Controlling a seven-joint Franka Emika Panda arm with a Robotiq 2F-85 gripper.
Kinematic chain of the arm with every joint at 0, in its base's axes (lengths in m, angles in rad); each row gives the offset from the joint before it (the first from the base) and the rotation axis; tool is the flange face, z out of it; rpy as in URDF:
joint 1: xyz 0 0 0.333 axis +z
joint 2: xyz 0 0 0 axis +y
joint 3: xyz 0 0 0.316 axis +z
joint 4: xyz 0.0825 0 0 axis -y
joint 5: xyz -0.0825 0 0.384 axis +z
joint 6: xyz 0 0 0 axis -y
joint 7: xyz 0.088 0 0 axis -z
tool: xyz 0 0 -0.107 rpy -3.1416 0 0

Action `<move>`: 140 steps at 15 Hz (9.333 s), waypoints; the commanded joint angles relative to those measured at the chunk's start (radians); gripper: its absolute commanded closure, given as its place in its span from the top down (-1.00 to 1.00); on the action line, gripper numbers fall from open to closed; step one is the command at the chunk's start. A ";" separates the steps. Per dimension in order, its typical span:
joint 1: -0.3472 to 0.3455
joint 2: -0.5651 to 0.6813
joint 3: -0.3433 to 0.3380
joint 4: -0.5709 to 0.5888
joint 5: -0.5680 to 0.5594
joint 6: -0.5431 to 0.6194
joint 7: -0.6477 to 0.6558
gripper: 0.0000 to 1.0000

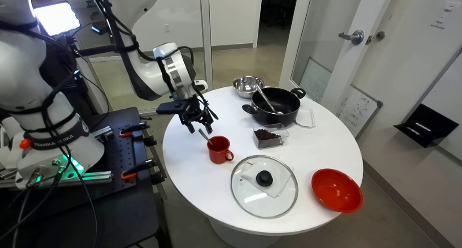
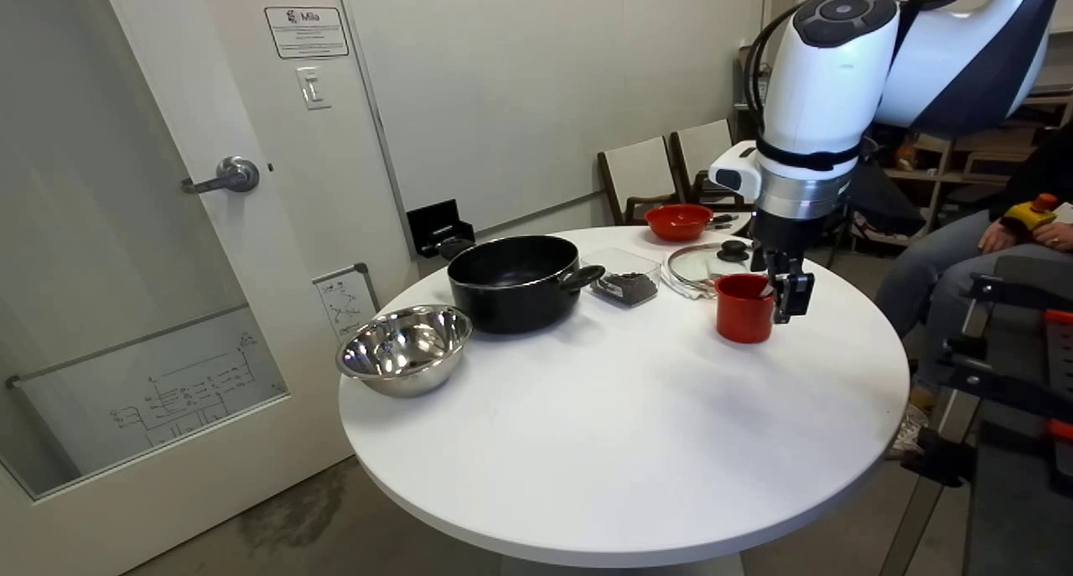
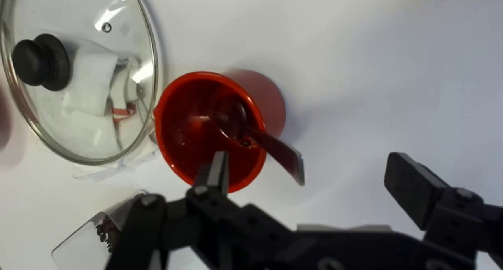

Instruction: Pick up the spoon from cup, then put it back in the cup

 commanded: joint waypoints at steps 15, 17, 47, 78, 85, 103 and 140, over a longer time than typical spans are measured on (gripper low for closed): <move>-0.026 0.016 0.001 0.010 0.122 0.009 -0.177 0.98; -0.026 0.013 0.003 0.009 0.147 0.007 -0.203 0.74; -0.030 0.004 0.010 0.022 0.269 0.005 -0.375 0.77; -0.019 -0.160 0.026 -0.104 0.301 -0.021 -0.441 -0.12; -0.020 -0.151 0.027 -0.103 0.304 -0.013 -0.441 -0.66; -0.021 -0.138 0.035 -0.100 0.305 -0.010 -0.459 1.00; 0.001 -0.163 0.036 -0.070 0.283 -0.108 -0.441 -0.97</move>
